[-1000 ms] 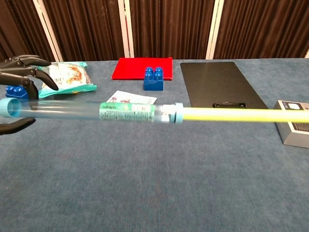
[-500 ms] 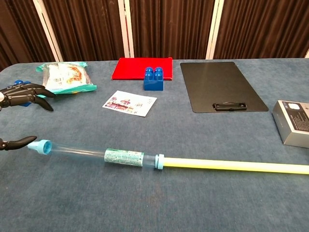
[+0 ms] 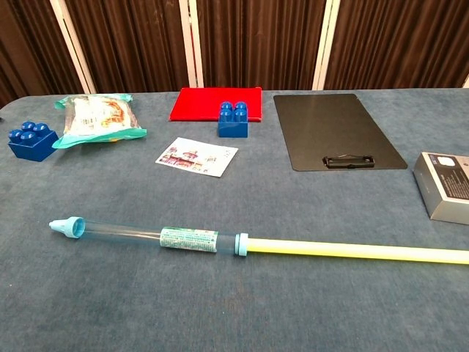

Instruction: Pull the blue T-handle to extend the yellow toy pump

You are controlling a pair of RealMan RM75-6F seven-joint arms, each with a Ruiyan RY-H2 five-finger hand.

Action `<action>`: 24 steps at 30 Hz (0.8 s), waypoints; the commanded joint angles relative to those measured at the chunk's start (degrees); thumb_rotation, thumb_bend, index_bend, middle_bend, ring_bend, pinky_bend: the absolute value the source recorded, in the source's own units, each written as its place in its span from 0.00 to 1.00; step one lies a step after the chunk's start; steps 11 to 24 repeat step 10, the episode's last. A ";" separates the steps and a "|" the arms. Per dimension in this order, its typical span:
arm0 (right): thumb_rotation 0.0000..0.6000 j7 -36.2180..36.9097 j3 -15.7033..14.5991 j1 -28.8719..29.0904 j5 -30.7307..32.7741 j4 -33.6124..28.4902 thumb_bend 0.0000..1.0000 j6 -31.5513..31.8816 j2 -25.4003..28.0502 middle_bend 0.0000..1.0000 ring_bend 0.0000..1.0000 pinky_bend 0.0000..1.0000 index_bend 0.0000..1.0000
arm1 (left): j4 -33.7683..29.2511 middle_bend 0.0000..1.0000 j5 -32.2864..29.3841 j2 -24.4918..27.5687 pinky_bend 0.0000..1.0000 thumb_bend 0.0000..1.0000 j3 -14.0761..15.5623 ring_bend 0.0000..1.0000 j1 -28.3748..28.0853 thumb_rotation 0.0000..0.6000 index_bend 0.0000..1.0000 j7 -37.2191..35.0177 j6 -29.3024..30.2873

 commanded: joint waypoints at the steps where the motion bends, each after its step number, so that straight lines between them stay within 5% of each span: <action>1: 1.00 -3.99 2.13 -3.23 3.47 -1.46 0.00 4.59 1.89 0.00 0.00 0.00 0.00 | -9.69 0.00 -7.38 7.91 0.00 0.08 -2.25 0.00 5.14 1.00 0.08 7.04 2.22; 24: 1.00 0.18 1.38 -5.01 1.91 -2.17 0.00 6.18 4.31 0.00 0.00 0.00 0.00 | -11.97 0.00 -7.03 10.87 0.00 0.08 -2.31 0.00 6.76 1.00 0.10 4.41 1.16</action>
